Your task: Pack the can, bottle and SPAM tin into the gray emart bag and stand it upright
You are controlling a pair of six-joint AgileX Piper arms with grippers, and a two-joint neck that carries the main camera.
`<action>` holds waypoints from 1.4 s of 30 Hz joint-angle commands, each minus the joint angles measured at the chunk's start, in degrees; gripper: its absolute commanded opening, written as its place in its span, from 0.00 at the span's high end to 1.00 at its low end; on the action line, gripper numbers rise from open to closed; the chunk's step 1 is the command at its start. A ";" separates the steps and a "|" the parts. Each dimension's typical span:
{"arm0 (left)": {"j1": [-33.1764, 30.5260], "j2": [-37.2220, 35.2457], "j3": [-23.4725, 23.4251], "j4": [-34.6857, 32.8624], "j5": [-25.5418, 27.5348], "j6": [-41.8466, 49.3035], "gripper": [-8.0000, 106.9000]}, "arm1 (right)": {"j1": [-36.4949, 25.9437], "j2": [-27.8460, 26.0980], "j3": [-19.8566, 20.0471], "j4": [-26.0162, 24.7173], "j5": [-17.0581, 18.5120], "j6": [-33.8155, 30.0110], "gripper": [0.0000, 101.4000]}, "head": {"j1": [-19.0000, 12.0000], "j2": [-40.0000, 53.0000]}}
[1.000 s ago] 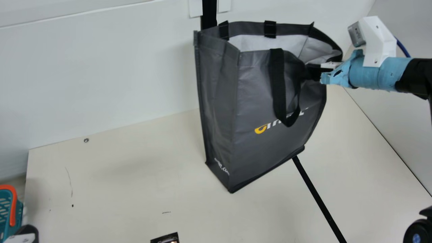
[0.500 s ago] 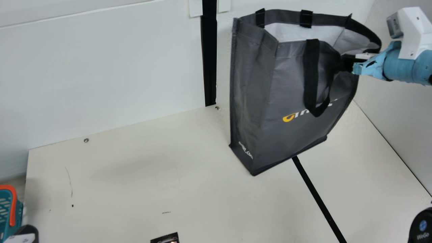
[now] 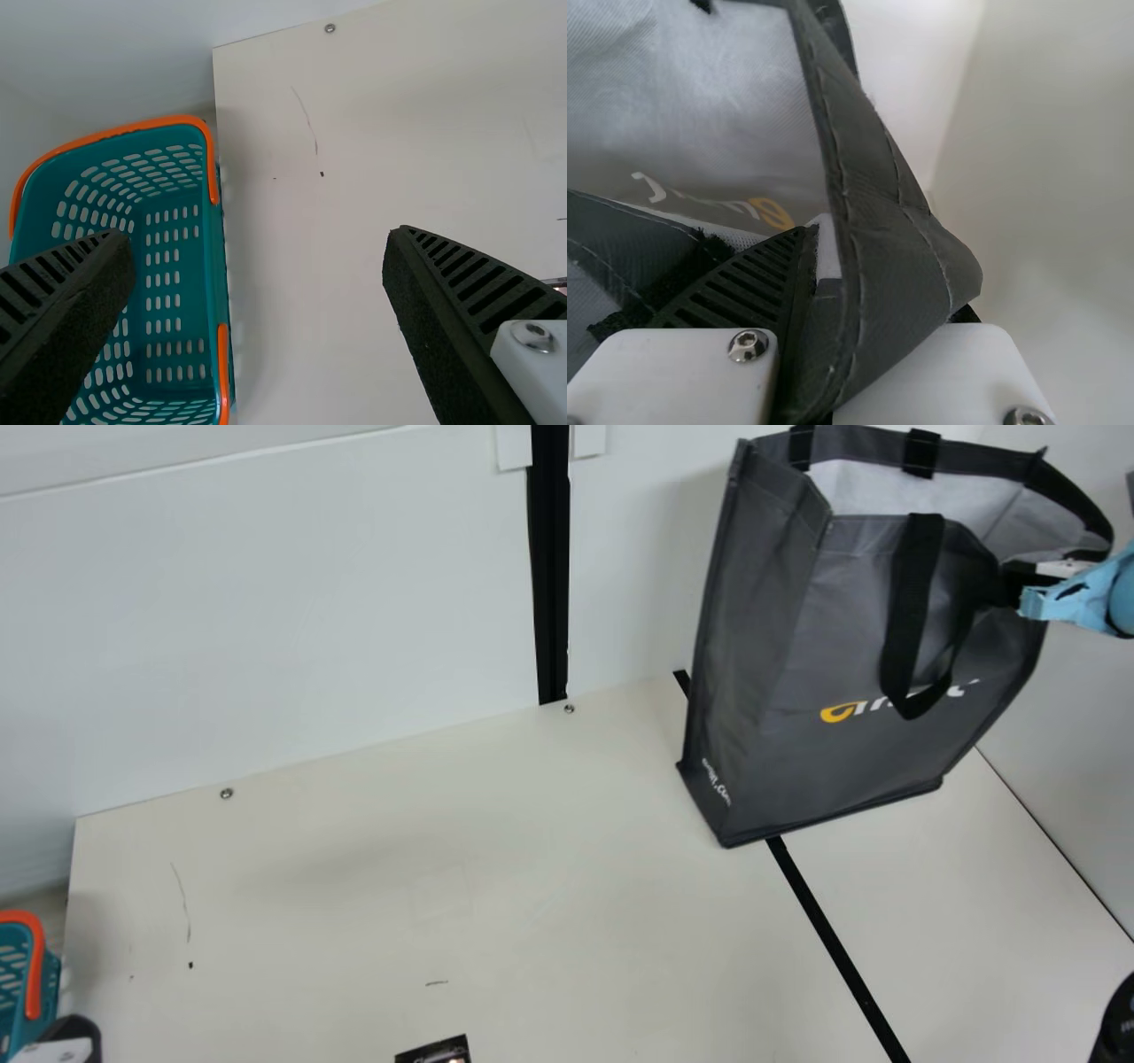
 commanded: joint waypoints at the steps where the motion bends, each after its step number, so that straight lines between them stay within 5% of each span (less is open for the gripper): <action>1: 0.00 0.00 0.00 0.00 0.00 0.00 0.15 | -1.05 0.20 -0.31 -0.08 -0.09 -0.45 1.00 | -1.30 -0.05; 15: 0.00 0.00 0.00 0.00 0.00 0.00 0.15 | -6.73 1.90 -1.76 0.54 0.56 -2.63 1.00 | -1.30 -0.05; 42: 0.00 0.00 0.00 0.00 0.00 0.00 0.15 | -4.89 -2.47 -1.69 6.57 1.90 -4.96 0.12 | -1.30 -0.05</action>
